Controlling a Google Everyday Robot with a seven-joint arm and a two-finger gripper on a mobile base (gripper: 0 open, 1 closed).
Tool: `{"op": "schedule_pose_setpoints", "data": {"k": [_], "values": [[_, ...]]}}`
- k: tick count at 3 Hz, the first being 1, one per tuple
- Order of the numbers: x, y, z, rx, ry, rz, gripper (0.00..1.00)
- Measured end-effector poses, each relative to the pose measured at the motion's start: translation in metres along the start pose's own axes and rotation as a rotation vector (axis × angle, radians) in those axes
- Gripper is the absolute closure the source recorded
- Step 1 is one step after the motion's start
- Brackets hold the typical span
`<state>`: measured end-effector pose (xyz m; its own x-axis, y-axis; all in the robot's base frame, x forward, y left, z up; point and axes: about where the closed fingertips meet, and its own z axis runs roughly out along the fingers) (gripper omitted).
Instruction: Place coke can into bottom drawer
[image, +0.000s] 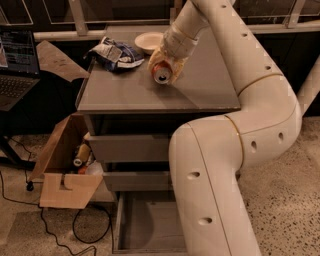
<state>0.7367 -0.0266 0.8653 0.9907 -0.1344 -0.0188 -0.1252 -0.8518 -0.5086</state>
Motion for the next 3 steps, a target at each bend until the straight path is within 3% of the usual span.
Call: {"op": "schedule_pose_setpoints", "data": {"k": [2,3], "values": [[-0.031,-0.005,-0.028,0.15,-0.098,0.109,1.0],[-0.032,-0.018,-0.04,0.249,-0.103,0.136,1.0]]}}
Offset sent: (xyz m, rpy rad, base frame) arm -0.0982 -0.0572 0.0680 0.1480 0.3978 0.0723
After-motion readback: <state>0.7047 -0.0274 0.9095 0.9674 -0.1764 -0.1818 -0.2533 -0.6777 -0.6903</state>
